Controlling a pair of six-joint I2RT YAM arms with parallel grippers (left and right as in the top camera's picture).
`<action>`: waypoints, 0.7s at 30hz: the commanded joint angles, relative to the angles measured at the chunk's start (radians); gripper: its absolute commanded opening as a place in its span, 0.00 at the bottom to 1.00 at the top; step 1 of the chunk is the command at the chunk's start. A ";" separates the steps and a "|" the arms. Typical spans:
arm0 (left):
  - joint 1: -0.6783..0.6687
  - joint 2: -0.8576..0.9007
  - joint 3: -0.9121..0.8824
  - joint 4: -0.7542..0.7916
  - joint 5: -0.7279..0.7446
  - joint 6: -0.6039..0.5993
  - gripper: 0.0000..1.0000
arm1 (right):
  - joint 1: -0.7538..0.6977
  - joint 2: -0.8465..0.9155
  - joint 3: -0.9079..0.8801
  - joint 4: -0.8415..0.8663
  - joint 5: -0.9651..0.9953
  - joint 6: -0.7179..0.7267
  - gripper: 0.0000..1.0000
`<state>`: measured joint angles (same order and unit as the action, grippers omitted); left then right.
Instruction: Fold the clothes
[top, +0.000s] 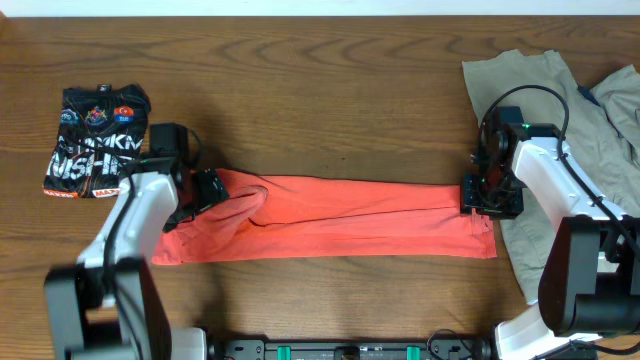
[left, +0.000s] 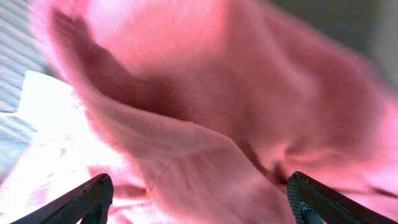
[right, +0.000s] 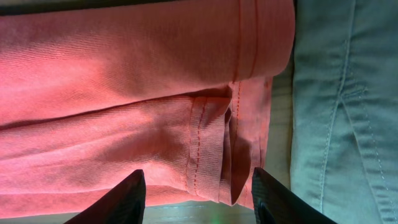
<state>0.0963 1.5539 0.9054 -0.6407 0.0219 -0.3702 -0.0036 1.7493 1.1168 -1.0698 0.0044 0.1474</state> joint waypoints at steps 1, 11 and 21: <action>0.006 -0.111 0.036 0.011 -0.011 -0.010 0.92 | -0.005 -0.003 -0.004 -0.013 0.014 -0.002 0.53; 0.006 -0.056 0.030 0.150 -0.013 -0.009 0.80 | -0.004 -0.003 -0.004 -0.051 0.006 0.006 0.53; 0.124 0.120 0.030 0.076 -0.015 -0.014 0.77 | -0.005 -0.003 -0.004 -0.063 0.007 0.005 0.53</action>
<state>0.1776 1.6505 0.9264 -0.5472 0.0219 -0.3737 -0.0036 1.7493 1.1168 -1.1328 0.0044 0.1478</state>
